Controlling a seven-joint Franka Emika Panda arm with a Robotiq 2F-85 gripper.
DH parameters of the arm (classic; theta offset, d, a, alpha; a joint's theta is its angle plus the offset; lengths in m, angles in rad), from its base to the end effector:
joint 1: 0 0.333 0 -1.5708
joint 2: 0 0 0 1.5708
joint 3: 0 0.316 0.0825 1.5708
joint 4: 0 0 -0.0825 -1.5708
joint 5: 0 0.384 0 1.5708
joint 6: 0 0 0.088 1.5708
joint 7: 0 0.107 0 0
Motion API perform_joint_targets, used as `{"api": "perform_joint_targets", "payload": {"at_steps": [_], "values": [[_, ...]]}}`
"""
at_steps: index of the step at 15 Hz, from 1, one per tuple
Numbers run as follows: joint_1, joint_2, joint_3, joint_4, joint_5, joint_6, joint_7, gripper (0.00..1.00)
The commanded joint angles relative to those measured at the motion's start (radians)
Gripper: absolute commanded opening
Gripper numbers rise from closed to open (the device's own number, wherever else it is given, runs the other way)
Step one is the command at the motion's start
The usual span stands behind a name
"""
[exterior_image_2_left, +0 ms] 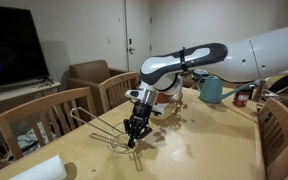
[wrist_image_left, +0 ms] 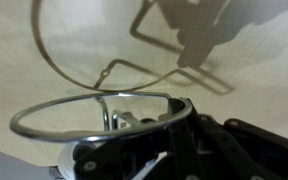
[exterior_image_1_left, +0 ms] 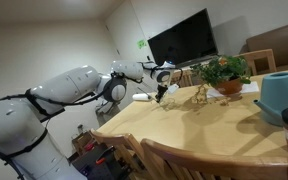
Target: Set the paper towel stand upright on the table
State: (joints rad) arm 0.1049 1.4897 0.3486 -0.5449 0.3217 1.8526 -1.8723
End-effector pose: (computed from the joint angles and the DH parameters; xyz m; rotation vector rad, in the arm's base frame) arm 0.7501 0.2170 0.0892 -1.4551 -2.0730 -0.4837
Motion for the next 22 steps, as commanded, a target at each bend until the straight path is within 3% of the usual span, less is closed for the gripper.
{"api": "perform_joint_targets", "payload": {"at_steps": [1,9,15,21,22], "values": [[-0.003,0.0,-0.029,-0.009,0.007,-0.033,0.041,0.38],[0.0,0.0,-0.045,-0.006,-0.001,-0.04,0.064,0.98],[0.02,0.0,-0.055,0.009,-0.019,-0.028,0.059,1.0],[0.096,-0.004,-0.129,0.077,-0.12,0.013,0.136,1.0],[0.065,-0.005,-0.094,0.043,-0.09,-0.003,0.091,1.0]]}}
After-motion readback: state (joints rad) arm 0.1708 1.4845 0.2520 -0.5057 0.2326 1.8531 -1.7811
